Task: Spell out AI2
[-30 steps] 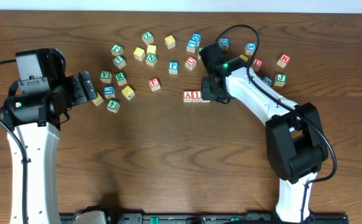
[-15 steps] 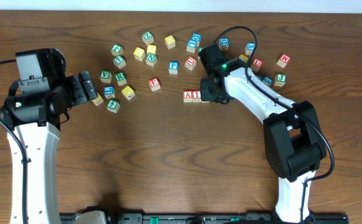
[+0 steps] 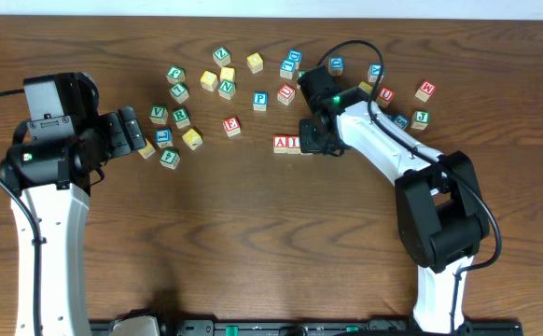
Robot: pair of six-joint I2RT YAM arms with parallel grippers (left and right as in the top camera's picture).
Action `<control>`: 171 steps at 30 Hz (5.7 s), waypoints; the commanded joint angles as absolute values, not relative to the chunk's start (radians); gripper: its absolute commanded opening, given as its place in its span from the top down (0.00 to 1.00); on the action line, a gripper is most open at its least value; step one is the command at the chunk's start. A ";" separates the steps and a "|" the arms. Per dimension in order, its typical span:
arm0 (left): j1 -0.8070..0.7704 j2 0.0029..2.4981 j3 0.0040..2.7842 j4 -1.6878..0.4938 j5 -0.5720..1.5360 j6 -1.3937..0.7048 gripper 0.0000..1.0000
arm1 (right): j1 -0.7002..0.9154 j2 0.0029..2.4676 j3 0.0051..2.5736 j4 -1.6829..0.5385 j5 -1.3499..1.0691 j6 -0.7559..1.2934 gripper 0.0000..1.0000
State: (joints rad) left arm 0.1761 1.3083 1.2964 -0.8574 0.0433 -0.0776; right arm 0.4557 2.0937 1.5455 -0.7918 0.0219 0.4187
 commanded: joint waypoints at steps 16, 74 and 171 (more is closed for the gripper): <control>0.180 1.313 1.300 -0.860 0.041 -0.072 0.03 | 0.451 2.106 1.555 -0.769 0.016 0.365 0.99; 0.180 1.313 1.300 -0.860 0.041 -0.072 0.03 | 0.499 2.095 1.557 -0.811 -0.033 0.357 0.99; 0.180 1.313 1.300 -0.860 0.041 -0.072 0.02 | 0.427 2.125 1.550 -0.757 -0.033 0.333 0.99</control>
State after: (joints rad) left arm 0.1761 1.3083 1.2964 -0.8570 0.0433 -0.0776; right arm 0.4229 2.1136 1.5452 -0.7620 -0.0113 0.3695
